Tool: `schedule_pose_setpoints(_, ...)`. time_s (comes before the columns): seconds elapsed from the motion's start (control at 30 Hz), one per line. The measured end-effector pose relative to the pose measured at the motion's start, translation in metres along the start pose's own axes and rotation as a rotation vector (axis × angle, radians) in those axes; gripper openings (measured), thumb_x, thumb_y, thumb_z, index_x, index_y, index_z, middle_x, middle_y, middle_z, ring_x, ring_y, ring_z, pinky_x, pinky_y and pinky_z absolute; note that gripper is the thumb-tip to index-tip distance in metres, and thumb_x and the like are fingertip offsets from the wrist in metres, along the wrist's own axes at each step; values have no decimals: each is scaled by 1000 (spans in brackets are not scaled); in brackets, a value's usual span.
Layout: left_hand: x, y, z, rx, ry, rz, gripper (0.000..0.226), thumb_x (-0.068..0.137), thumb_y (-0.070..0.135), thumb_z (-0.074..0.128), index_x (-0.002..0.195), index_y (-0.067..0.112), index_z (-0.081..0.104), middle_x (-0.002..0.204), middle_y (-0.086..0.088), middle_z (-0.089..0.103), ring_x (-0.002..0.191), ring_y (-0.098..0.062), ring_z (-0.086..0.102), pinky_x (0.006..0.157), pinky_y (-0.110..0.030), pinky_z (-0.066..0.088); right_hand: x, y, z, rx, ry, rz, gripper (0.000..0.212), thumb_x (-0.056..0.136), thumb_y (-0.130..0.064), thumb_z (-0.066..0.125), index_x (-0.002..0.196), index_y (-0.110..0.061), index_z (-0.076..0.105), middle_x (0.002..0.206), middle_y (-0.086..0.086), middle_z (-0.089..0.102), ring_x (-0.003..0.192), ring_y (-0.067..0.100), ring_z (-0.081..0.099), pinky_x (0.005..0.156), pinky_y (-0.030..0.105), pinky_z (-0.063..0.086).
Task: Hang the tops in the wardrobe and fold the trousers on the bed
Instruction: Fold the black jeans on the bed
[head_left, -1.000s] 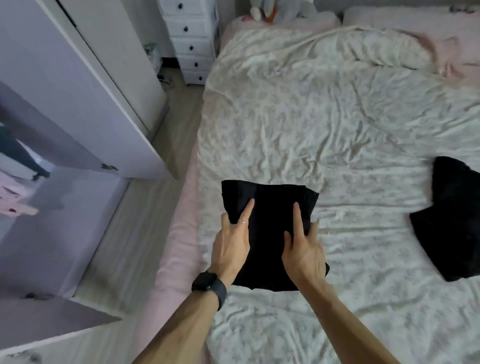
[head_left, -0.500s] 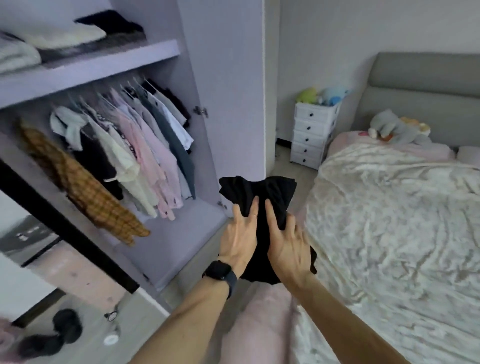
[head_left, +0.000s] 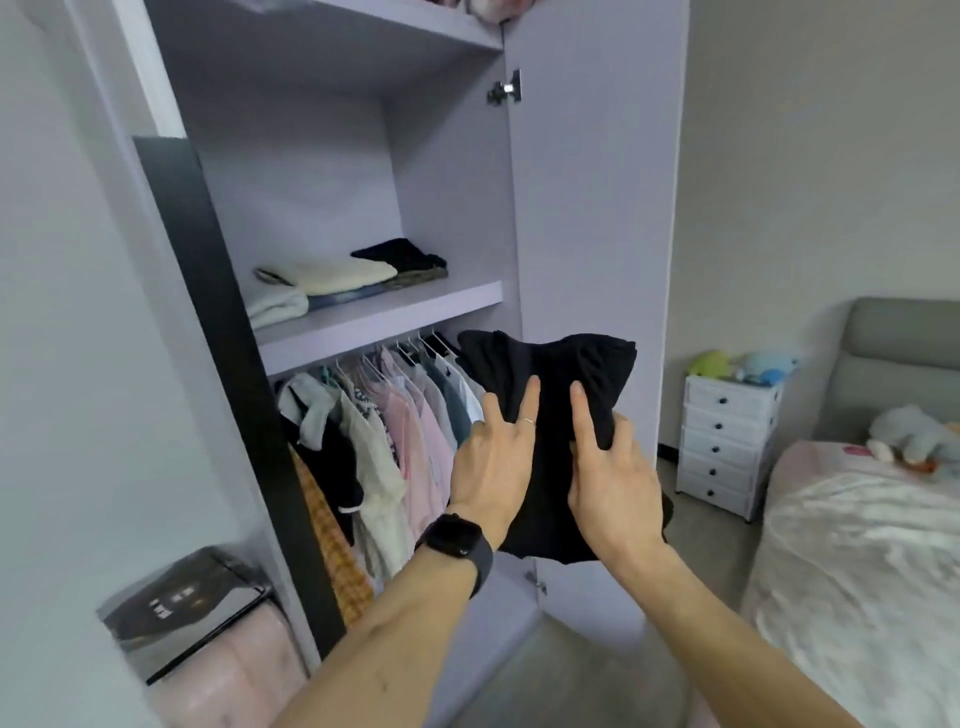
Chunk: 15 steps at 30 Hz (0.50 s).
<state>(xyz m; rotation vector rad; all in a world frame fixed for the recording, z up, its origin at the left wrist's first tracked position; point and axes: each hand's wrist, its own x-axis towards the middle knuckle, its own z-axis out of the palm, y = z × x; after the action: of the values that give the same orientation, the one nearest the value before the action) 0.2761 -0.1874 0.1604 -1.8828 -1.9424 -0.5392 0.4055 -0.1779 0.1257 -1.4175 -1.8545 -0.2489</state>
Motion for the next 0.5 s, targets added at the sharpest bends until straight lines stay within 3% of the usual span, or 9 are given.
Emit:
schedule_pose_setpoints(0.13,29,-22,-39,38,88,-38,81,99,0,42,161,28,-3,125,-17,34,84,-32,61,72,-42,52,44,-27,-16,4,66,-64,92,85,2,63,162,-25,19,132,28,50,72,38,57,63,44,50)
schedule_pose_setpoints(0.3,71,-37,-70,62,208,-58,81,99,-1,42,161,28,0,123,-18,35,80,-31,58,70,-44,54,98,-47,-27,15,140,-102,92,90,1,54,162,-30,7,138,25,45,76,35,56,68,44,49)
schedule_pose_setpoints(0.5,132,-44,-64,109,301,-88,82,98,-2,43,161,28,0,122,-17,37,67,-25,44,65,-39,51,163,-42,-9,5,224,-143,91,89,2,56,162,-28,11,135,26,48,70,32,53,65,43,49)
